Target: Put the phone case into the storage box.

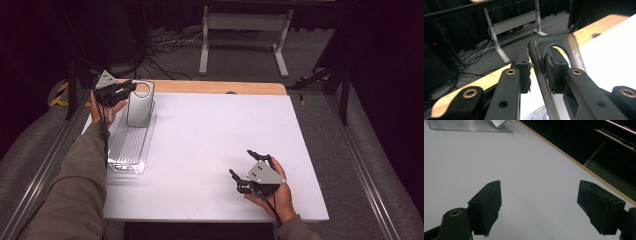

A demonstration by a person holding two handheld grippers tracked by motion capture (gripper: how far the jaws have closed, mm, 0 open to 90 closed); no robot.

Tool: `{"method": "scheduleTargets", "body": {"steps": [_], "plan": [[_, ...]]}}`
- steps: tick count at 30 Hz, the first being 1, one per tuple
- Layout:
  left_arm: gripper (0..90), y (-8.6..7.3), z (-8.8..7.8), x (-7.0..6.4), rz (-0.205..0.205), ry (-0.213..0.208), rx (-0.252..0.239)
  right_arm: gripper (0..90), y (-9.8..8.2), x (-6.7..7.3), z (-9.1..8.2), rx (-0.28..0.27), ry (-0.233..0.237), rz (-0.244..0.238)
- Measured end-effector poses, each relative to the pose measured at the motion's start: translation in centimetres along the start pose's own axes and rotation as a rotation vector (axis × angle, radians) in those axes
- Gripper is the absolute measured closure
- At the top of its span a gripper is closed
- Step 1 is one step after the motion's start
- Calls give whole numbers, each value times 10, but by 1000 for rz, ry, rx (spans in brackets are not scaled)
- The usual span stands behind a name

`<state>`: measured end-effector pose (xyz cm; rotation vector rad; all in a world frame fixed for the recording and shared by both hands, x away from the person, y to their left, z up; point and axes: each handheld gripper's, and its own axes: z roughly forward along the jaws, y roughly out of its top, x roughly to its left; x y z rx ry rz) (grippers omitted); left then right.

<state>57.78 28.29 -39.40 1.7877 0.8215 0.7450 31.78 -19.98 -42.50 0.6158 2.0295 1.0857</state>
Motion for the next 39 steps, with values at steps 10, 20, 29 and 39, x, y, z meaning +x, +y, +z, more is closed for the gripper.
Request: {"method": "scheduleTargets", "body": {"steps": [10, 20, 29, 39], "plan": [[713, -7, 3, 2, -25, 35, 45, 208, 1, 1, 1, 4, 10, -4], [681, -12, 2, 3, -49, 22, 49, 212, 1, 1, 0, -1, 8, 1], [664, -16, -1, 6, -64, 19, 47, 215, 1, 1, 1, -1, 8, -3], [666, -11, -9, 2, -45, 16, 27, 215, 2, 1, 0, -7, 7, -9]]}}
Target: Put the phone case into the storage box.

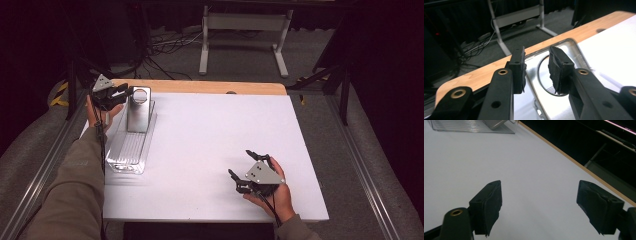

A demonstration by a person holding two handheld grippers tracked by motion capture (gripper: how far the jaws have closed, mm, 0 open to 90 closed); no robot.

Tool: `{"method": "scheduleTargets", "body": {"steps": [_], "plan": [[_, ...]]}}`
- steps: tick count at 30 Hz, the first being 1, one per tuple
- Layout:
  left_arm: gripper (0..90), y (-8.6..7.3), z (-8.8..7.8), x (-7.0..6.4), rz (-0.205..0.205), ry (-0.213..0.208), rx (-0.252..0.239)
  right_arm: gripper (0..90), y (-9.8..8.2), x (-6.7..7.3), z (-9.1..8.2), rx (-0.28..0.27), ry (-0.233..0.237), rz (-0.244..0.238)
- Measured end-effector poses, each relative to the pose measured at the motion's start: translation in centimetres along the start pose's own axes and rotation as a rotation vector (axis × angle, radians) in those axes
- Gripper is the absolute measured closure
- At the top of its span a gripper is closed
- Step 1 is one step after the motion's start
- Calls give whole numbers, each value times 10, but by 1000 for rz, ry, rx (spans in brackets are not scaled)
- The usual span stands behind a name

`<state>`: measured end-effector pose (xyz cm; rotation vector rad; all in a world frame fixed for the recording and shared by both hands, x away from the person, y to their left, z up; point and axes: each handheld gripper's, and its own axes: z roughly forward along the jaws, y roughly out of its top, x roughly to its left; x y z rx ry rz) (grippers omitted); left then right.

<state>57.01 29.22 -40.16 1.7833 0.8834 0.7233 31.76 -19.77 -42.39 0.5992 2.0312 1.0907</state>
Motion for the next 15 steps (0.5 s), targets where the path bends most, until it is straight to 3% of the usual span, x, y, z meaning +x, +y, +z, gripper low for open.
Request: {"method": "scheduleTargets", "body": {"steps": [15], "plan": [[659, 13, -22, -17, 69, -16, -26, 215, 3, -3, -3, -25, -4, 0]]}}
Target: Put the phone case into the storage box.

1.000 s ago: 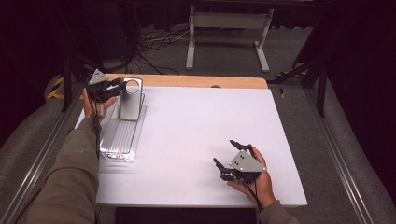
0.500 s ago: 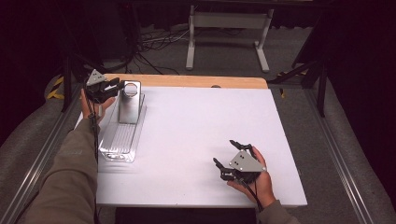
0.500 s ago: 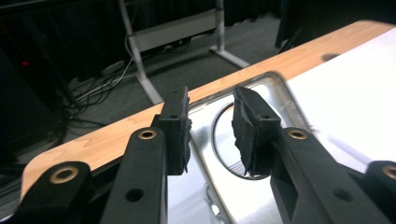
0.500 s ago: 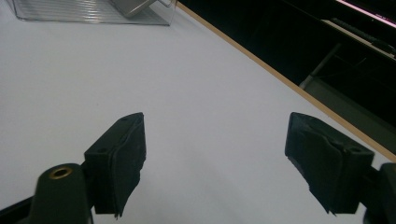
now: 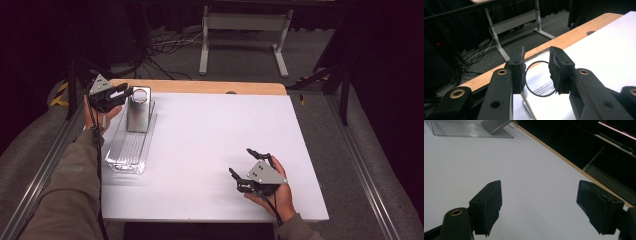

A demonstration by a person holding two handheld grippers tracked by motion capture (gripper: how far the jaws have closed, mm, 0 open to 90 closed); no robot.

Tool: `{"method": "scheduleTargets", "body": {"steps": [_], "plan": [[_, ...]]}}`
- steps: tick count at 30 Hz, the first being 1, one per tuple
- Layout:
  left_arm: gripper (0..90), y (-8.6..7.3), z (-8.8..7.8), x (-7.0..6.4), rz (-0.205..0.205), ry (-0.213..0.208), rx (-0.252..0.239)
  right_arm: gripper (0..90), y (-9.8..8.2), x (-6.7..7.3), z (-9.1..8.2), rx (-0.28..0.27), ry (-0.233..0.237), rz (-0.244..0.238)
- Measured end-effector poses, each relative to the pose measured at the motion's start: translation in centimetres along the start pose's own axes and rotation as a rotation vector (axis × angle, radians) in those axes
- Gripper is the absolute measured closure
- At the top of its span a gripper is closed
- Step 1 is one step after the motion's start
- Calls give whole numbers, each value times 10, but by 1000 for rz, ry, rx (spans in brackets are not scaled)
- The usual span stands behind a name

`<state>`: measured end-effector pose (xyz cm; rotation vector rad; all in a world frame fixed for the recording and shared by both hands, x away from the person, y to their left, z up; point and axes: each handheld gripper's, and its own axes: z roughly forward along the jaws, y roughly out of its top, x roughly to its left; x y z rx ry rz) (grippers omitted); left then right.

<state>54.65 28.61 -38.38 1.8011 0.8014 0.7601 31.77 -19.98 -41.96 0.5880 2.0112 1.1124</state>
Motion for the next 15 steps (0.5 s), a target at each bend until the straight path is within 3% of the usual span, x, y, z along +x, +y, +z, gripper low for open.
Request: {"method": "scheduleTargets", "body": {"steps": [15], "plan": [[644, 6, -14, -15, 20, -13, -22, 216, 1, -3, 2, -16, 6, 4]]}}
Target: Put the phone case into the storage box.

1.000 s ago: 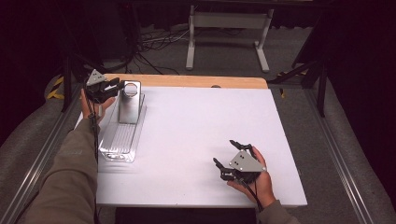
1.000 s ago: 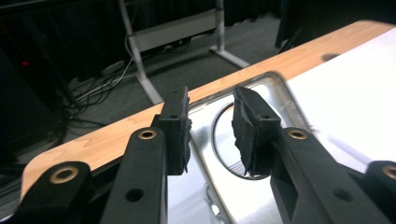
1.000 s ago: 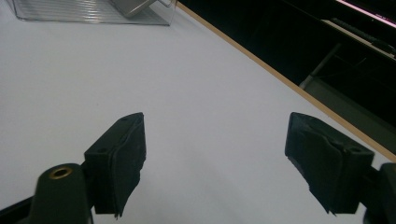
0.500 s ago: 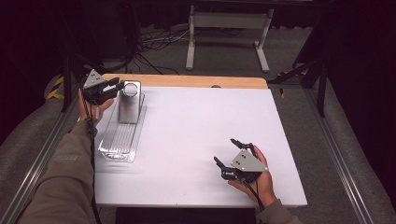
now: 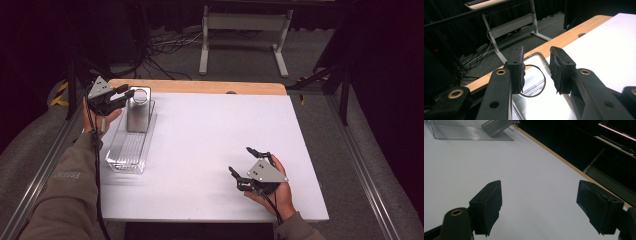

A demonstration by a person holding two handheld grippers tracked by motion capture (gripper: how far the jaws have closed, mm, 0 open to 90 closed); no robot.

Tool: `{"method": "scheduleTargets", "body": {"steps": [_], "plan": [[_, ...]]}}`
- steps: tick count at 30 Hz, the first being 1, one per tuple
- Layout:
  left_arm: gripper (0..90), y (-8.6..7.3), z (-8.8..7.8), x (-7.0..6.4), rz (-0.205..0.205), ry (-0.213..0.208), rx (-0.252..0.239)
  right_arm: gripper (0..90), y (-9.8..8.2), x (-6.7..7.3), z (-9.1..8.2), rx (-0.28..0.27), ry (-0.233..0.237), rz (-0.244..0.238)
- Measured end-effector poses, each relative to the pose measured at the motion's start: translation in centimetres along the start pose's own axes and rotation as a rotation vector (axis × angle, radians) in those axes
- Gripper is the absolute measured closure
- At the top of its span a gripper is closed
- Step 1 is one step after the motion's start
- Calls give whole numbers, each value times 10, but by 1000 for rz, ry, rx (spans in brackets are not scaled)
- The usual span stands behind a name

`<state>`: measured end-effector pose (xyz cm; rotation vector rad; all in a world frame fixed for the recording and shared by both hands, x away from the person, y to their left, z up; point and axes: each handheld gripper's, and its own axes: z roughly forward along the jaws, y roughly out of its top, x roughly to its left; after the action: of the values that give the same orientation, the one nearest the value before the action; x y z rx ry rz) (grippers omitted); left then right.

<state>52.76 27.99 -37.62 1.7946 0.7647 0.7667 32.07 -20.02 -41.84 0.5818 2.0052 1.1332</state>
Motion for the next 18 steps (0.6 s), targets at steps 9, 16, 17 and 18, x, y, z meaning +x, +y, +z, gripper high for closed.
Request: {"method": "scheduleTargets", "body": {"steps": [9, 16, 17, 18], "plan": [[637, 0, -13, -12, 18, -3, -11, 215, 1, 2, 1, -4, 7, -5], [582, 4, -21, -23, 39, 4, -16, 215, 0, 2, 2, -2, 11, -7], [566, 4, -23, -24, 35, 5, -22, 216, 0, 2, 2, -3, 14, -8], [566, 4, -24, -26, 33, -1, -26, 216, 0, 2, 2, -3, 14, -8]]}}
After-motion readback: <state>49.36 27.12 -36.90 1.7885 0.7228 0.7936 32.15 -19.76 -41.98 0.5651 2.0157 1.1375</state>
